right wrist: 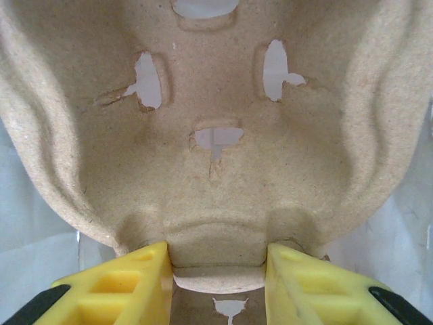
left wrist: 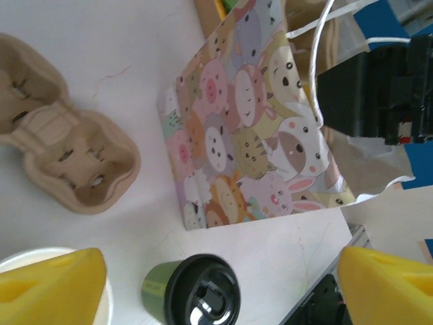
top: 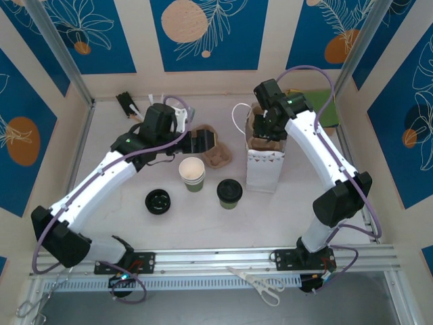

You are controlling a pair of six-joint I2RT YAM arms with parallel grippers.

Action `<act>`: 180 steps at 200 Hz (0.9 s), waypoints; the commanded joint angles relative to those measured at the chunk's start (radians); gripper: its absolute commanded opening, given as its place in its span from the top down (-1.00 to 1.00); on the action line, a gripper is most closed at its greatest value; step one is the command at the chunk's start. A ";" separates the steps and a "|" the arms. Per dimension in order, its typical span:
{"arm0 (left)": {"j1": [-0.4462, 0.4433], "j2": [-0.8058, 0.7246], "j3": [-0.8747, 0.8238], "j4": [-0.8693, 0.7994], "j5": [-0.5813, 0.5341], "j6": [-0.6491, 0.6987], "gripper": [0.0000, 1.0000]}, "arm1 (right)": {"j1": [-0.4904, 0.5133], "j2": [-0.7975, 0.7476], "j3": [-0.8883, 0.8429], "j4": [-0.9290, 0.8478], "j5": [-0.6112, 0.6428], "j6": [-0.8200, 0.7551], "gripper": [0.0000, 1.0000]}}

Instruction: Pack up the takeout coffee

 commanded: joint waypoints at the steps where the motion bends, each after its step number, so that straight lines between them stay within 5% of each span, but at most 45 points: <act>1: -0.029 0.050 0.066 0.082 0.022 0.013 -0.63 | -0.005 0.000 -0.015 -0.031 -0.025 0.002 0.28; 102: -0.085 0.306 0.311 0.119 0.079 0.074 -0.26 | -0.012 0.064 -0.069 -0.012 -0.047 -0.045 0.28; 180: -0.098 0.355 0.368 0.092 0.067 0.083 -0.32 | -0.047 0.108 -0.128 0.034 -0.114 -0.068 0.28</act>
